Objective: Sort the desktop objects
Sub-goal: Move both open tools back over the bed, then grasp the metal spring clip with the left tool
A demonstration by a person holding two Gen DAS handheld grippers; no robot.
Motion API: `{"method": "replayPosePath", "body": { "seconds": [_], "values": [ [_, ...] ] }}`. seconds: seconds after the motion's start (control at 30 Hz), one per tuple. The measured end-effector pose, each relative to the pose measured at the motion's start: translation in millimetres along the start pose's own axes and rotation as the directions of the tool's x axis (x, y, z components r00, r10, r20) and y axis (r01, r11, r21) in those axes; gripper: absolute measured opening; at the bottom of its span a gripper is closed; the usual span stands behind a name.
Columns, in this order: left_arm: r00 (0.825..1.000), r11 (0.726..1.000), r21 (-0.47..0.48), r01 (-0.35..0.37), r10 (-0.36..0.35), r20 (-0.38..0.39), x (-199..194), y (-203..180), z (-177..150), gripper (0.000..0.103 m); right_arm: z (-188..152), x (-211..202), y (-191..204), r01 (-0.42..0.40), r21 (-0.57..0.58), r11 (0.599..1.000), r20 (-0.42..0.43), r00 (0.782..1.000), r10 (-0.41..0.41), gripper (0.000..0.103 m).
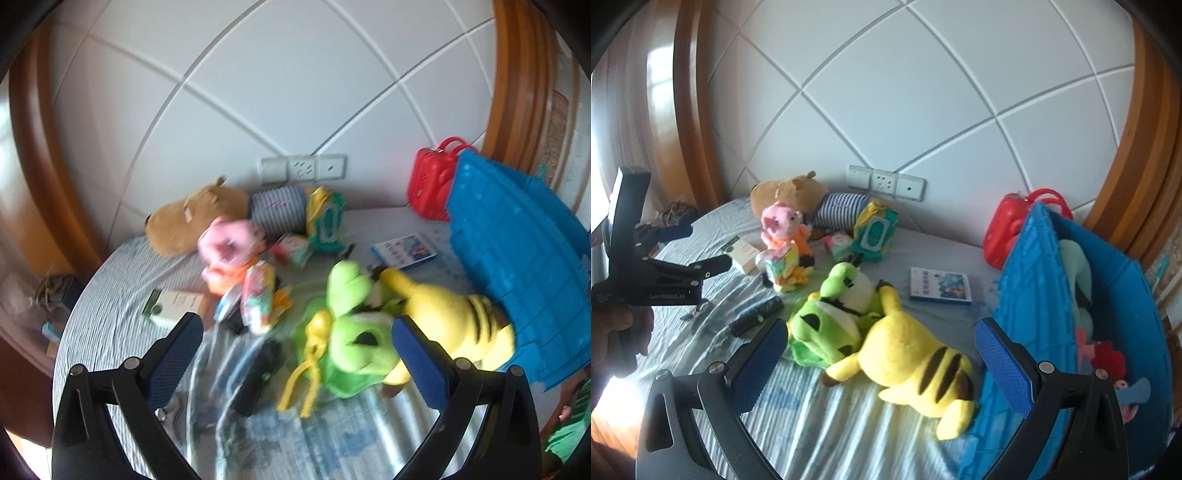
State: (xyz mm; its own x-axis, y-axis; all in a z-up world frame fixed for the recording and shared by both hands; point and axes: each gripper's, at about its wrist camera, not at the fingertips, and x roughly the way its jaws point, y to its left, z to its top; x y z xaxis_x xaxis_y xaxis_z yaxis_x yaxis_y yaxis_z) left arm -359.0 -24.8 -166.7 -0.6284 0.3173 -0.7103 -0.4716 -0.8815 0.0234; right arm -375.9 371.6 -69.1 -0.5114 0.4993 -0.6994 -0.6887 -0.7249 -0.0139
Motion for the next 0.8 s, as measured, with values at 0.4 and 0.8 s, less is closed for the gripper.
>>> {"method": "replayPosePath", "body": {
  "seconds": [0.4, 0.8],
  "values": [
    [0.984, 0.992, -0.063, -0.107, 0.097, -0.148, 75, 147, -119, 0.103, -7, 50, 73, -0.008, -0.023, 1.000, -0.121, 0.993, 0.005, 0.102],
    [0.959, 0.994, -0.066, -0.085, 0.064, -0.277, 145, 197, -185, 0.080, -37, 76, 98, 0.026, -0.021, 0.999, -0.243, 0.969, -0.031, 0.102]
  ]
}}
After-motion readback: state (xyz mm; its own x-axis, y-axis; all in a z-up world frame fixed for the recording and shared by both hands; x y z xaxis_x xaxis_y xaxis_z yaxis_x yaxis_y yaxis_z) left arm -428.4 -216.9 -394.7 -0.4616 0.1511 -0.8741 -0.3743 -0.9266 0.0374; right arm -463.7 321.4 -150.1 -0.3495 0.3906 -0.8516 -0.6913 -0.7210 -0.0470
